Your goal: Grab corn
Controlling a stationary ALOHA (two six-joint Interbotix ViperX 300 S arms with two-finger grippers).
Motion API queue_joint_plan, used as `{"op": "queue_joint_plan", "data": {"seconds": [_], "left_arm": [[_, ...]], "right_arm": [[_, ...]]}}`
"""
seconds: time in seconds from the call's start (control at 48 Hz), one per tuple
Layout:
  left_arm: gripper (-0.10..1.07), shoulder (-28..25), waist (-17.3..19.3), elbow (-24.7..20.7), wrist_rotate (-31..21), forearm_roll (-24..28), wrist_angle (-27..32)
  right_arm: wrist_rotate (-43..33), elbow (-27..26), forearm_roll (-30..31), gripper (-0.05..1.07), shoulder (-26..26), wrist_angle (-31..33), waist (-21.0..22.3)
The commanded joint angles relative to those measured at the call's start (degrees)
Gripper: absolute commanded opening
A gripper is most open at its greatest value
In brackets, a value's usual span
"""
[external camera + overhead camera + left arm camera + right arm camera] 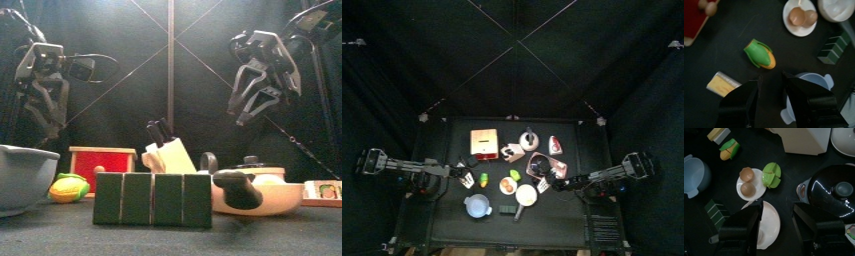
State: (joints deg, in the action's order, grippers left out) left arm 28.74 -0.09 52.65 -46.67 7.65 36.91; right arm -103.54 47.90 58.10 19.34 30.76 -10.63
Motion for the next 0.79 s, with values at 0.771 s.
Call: {"op": "queue_joint_plan", "data": {"seconds": [0.771], "left_arm": [[0.83,-23.3,-5.5,-11.3,-37.7,16.5,3.9]], "right_arm": [[0.0,1.4,-0.2,0.8,1.3,-0.2,0.7]]}}
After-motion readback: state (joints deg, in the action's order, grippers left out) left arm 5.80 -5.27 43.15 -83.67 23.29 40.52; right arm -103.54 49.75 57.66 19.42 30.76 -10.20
